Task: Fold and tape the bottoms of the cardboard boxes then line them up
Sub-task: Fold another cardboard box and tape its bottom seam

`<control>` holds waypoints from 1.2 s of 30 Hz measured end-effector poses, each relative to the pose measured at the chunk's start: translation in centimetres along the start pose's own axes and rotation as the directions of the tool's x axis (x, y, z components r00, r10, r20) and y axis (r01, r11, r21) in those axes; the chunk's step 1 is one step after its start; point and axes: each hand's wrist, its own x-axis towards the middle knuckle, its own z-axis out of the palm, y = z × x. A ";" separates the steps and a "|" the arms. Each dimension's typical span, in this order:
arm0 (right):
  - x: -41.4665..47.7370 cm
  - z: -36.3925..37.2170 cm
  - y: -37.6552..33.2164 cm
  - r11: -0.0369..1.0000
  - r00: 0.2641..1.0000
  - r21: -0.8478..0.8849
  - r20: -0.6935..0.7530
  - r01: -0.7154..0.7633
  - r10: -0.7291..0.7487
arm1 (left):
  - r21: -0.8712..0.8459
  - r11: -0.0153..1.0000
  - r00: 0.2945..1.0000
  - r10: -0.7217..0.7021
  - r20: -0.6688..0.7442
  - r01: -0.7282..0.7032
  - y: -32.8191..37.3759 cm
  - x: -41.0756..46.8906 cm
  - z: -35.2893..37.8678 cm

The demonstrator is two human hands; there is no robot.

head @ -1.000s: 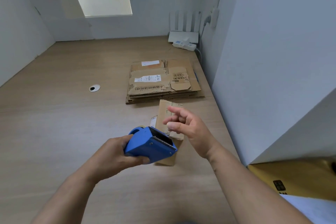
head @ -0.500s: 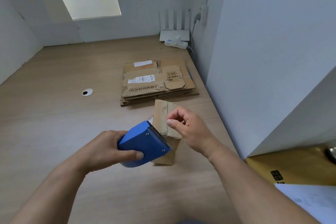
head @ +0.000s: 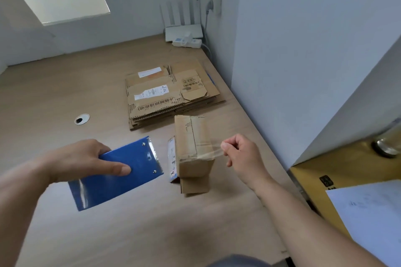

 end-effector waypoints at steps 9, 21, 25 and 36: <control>0.5 2.6 2.1 0.991 0.987 0.004 -0.081 -0.137 0.137 | 0.114 0.992 0.998 -0.059 0.024 0.056 -0.3 4.3 -0.5; 0.2 5.3 3.4 0.984 0.982 -0.006 -0.069 -0.176 0.175 | 0.231 0.962 0.989 -0.150 0.007 0.145 -1.3 8.8 2.0; 0.6 6.0 3.4 0.975 0.975 0.068 -0.047 -0.213 0.216 | 0.250 0.955 0.986 -0.166 0.007 0.158 -0.5 9.6 3.7; 1.3 3.6 1.6 0.937 0.988 -0.342 -0.153 -0.078 0.026 | 0.121 0.977 0.984 -0.176 -0.009 0.175 1.6 9.1 7.4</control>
